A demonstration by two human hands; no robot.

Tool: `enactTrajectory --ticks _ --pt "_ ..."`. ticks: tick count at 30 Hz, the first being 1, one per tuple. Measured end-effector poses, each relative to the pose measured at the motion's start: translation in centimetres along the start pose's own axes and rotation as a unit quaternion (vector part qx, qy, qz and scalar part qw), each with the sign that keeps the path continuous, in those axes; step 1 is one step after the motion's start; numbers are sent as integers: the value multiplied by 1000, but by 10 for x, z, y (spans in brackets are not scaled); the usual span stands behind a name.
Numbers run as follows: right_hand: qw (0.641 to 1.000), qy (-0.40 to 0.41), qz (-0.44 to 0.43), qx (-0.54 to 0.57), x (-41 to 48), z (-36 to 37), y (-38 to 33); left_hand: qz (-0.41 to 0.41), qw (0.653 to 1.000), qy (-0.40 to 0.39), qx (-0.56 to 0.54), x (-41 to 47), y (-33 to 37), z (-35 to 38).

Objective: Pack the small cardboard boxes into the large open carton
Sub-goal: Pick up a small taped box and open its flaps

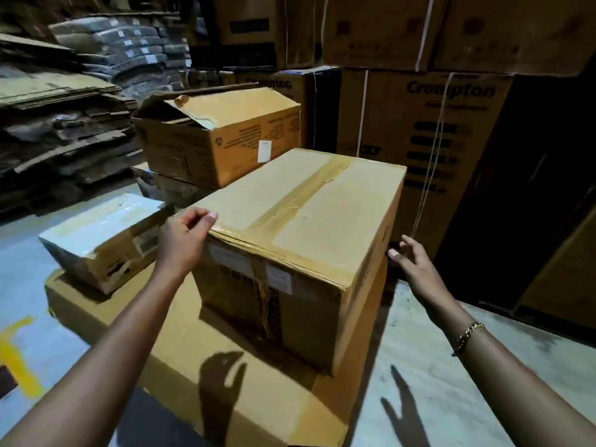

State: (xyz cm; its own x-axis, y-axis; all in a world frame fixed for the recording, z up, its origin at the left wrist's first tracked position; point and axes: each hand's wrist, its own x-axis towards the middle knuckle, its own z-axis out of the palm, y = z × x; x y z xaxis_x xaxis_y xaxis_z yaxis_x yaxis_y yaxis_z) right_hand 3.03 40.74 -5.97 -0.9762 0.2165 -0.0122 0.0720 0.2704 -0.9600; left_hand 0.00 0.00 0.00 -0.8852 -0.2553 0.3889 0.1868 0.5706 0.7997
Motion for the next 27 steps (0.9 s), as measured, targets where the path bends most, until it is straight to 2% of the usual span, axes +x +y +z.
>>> enactTrajectory --ticks 2,4,8,11,14,17,20,22,27 --pt "999 9 12 34 7 8 -5 -39 999 33 12 21 -21 -9" --pt "997 4 30 70 11 17 -8 -90 996 29 -3 41 -44 -17" --pt "989 18 78 127 1 37 -15 -196 976 -45 -83 72 -66 -17" --pt "984 10 117 131 -20 52 -22 -232 964 -97 -86 94 -83 -16" --pt "984 -11 138 112 -40 63 -26 -188 970 -155 6 102 -84 -14" --pt "978 35 160 126 -54 50 -33 -131 960 -236 77 94 -63 -13" --pt "965 58 209 147 -66 31 -38 -158 926 -338 58 85 -40 -13" --pt "962 63 229 137 -70 29 -40 -180 908 -378 20 77 -31 -11" --pt "967 67 202 138 -76 28 -33 -206 892 -398 -61 63 -32 -7"
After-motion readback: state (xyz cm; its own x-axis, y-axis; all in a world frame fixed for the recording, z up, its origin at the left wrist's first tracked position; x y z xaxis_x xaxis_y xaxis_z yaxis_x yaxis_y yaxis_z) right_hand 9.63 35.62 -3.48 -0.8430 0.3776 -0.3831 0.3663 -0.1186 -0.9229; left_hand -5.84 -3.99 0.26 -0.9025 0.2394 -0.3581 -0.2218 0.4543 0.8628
